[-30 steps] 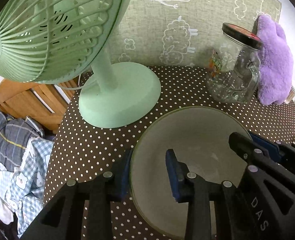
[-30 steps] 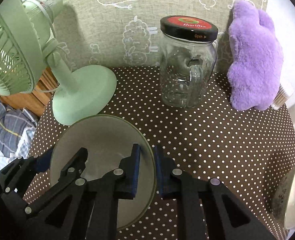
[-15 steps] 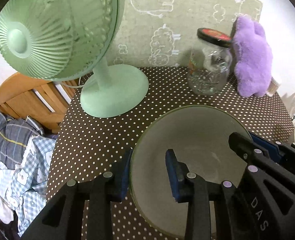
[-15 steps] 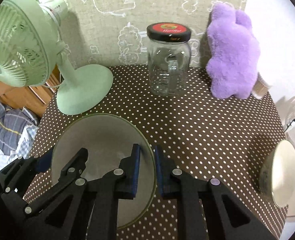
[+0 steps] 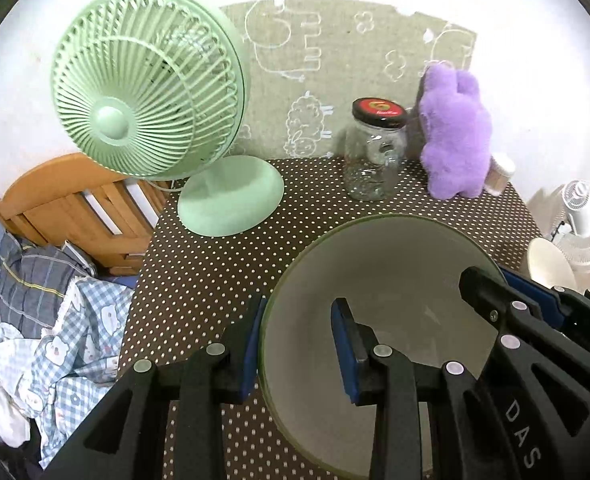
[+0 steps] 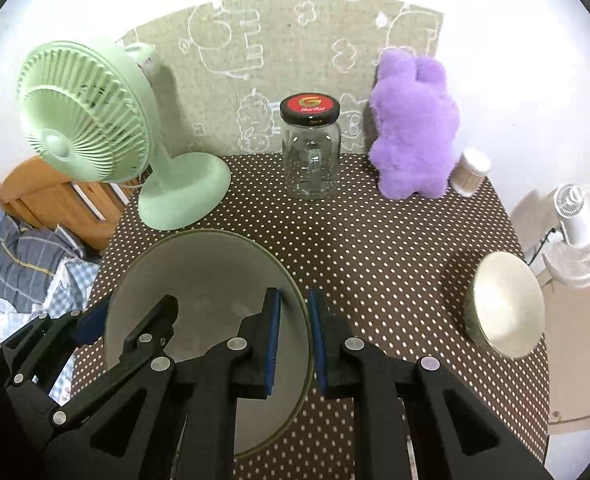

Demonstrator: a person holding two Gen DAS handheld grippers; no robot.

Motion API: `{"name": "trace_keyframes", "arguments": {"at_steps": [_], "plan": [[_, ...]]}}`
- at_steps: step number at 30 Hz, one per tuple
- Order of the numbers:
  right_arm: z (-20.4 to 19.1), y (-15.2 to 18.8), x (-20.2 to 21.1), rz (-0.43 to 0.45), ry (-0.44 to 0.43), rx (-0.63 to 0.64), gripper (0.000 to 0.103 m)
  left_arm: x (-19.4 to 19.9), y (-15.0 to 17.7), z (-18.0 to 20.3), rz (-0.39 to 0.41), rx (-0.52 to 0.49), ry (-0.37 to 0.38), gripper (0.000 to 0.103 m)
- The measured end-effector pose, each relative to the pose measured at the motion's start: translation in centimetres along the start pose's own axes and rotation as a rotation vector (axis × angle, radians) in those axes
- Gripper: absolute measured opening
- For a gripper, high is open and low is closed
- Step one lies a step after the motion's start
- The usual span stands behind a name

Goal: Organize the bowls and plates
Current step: 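Lift the grey bowl with both tools and carry it toward the plate stack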

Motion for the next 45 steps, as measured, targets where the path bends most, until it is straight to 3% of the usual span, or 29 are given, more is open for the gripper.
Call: {"name": "trace_keyframes", "arguments": {"at_steps": [9,23,34,45], "plan": [[0.3,3.1,5.0,0.021,0.016,-0.015,0.018,4.6,2.8,0.7,0.023,-0.018,0.017,0.033],[1.2,9.9,9.6,0.01,0.049,-0.044,0.018,8.2,9.1,2.1,0.01,-0.058,0.056,0.033],[2.1,14.6,9.2,-0.056,0.079,-0.075,0.018,7.5,13.4,3.3,-0.057,-0.078,0.089,0.033],[2.6,17.3,7.4,-0.122,0.093,-0.086,0.018,6.0,16.3,3.7,-0.123,-0.086,0.107,0.033]]}}
Point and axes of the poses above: each gripper's, at about its wrist camera, not at the fingertips, and x roughly against the way its jaws point, z to its right, y to its underside, the point moved 1 cm from there along -x, roughly the way its jaws point, and after that the axes turned 9 degrees about -x, right-handed, at the moved point
